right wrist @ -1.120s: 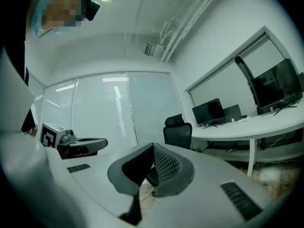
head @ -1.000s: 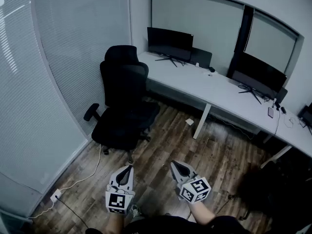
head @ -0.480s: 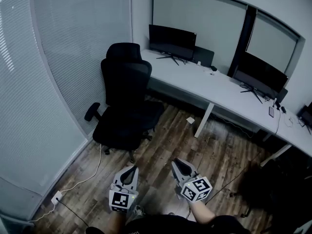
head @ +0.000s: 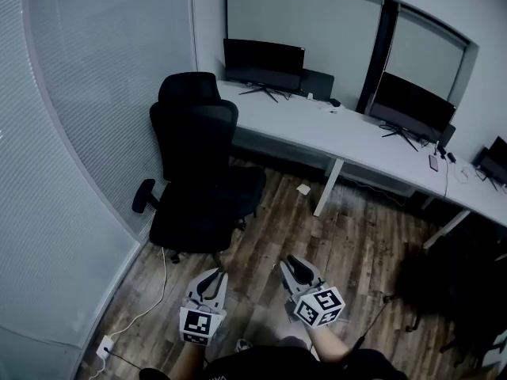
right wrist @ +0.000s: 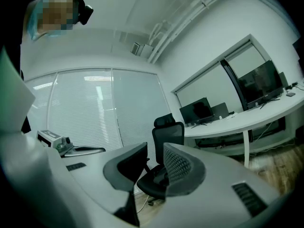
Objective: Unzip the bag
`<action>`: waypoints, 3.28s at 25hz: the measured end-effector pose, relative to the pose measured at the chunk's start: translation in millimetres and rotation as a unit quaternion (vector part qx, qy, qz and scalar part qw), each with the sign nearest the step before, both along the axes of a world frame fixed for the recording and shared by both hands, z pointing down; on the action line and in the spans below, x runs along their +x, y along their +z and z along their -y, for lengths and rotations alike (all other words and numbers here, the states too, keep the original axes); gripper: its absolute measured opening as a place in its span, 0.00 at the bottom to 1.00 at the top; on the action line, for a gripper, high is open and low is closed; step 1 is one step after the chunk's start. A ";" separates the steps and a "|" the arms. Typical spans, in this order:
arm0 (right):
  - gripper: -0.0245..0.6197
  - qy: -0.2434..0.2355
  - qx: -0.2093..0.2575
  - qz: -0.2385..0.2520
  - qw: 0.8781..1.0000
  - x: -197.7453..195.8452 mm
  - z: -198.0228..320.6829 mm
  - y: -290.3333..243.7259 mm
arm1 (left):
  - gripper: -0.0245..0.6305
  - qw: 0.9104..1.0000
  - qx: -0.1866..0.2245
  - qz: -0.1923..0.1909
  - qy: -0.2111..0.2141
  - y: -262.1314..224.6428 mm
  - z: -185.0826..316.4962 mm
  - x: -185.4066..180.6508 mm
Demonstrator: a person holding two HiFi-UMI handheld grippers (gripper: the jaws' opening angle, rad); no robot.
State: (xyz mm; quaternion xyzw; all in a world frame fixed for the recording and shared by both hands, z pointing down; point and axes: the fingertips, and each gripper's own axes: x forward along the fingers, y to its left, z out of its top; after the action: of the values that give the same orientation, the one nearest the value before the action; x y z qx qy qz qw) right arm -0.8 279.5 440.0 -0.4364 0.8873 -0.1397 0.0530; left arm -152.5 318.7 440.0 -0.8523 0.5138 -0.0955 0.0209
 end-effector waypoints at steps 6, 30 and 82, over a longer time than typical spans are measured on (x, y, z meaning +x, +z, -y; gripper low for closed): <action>0.23 0.017 -0.017 -0.005 1.000 -18.7 12.3 14.5 | 0.13 1.000 -0.008 -0.003 0.023 11.9 21.0 -16.6; 0.30 -0.055 -0.073 -0.032 0.995 46.8 186.2 68.7 | 0.30 0.997 -0.066 0.027 -0.036 57.4 179.3 58.1; 0.30 -0.261 -0.148 -0.184 0.936 -84.1 406.6 343.3 | 0.34 0.978 -0.204 0.039 -0.005 218.0 372.7 31.1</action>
State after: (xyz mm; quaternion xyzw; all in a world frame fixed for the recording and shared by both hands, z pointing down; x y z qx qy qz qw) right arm -84.8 -127.1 783.3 -0.2103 0.9334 -0.1960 -0.2147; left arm -121.3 -54.0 658.0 -0.8318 0.4864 -0.2314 -0.1344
